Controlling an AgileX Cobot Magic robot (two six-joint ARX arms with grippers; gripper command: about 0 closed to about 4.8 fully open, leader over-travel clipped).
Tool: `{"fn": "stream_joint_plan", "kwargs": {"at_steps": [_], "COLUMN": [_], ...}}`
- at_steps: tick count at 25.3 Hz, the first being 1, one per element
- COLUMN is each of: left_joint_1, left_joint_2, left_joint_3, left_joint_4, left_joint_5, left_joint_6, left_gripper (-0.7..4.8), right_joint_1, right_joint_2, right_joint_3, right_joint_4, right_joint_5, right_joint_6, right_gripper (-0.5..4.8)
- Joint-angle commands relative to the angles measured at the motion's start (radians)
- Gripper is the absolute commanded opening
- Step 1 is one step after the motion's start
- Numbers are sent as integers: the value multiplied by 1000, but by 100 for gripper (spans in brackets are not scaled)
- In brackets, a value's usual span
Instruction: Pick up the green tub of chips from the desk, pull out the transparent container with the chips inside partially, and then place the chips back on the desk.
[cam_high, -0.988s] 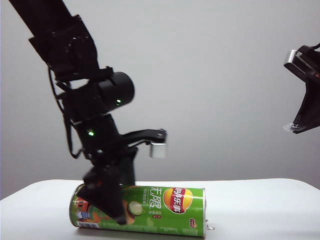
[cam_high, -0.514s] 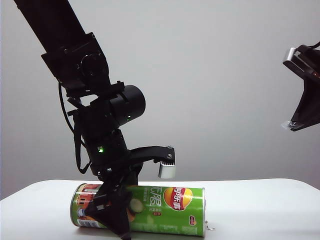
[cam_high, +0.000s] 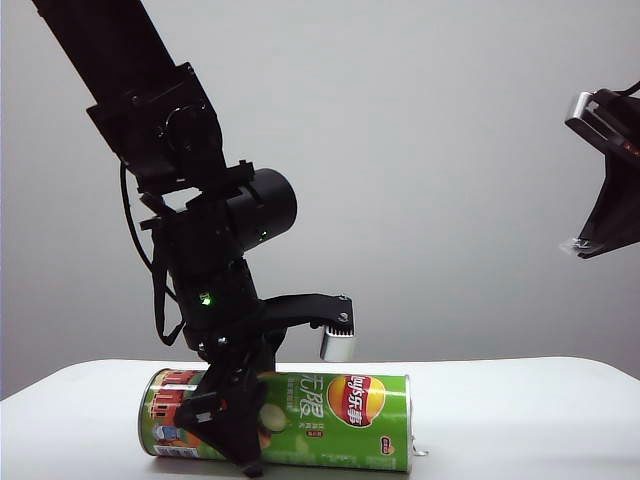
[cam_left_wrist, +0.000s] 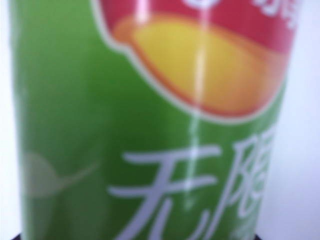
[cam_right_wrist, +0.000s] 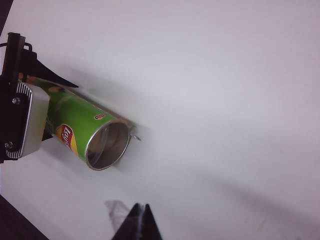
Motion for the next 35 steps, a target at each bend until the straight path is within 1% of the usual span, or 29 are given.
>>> {"fn": "stream_joint_plan", "kwargs": {"at_steps": [1,2,3,5,10,12,14,17,18,20,21,22,23,24,26,28,29,32,33,35], "left_joint_1": [-4,-4,-4,-3,-3,-3,-3,-3,-3,-4,-4,-6,-6,-6,-6,-6,-6,-13,-16,-28], "left_joint_2": [-6,-24,-35,-36,-35,-38,-58,-90,-114,-145,-178,-197,-228,-261,-322,-365,-408,-452,-464,-464], "left_joint_3": [-1,-1,0,2,3,5,5,5,5,5,5,5,5,5,5,5,5,5,5,5], "left_joint_4": [-14,-10,-5,-7,-5,-8,-30,-35,-38,-45,-53,-63,-81,-102,-118,-119,-119,-119,-123,-147], "left_joint_5": [-36,-35,-35,-29,-25,-40,-60,-62,-62,-60,-50,-50,-50,-50,-42,0,63,143,150,153], "left_joint_6": [8,8,8,5,8,8,16,14,4,-10,-22,-23,-23,-29,-60,-84,-106,-116,-116,-116], "left_gripper": [393,392,338,264,264,270,278,278,277,277,277,277,278,277,277,277,277,277,277,277], "right_joint_1": [1,1,1,1,1,1,1,1,1,1,0,0,0,1,1,1,2,16,25,53], "right_joint_2": [-3,-3,-3,-3,-3,-3,-3,-3,-2,5,18,27,43,61,84,95,101,101,101,101], "right_joint_3": [5,5,5,5,5,5,5,5,5,5,5,5,5,5,5,5,5,5,5,5], "right_joint_4": [13,17,18,19,16,14,17,18,24,42,71,91,116,134,138,147,160,184,206,254], "right_joint_5": [-40,-59,-68,-89,-99,-99,-99,-100,-116,-180,-293,-359,-446,-489,-532,-587,-639,-677,-701,-705], "right_joint_6": [1,1,1,2,2,2,2,3,19,43,60,72,88,100,100,100,99,100,120,169], "right_gripper": [-4,-4,-4,-4,-4,-4,-3,0,0,1,23,52,103,113,117,118,118,118,118,118]}}
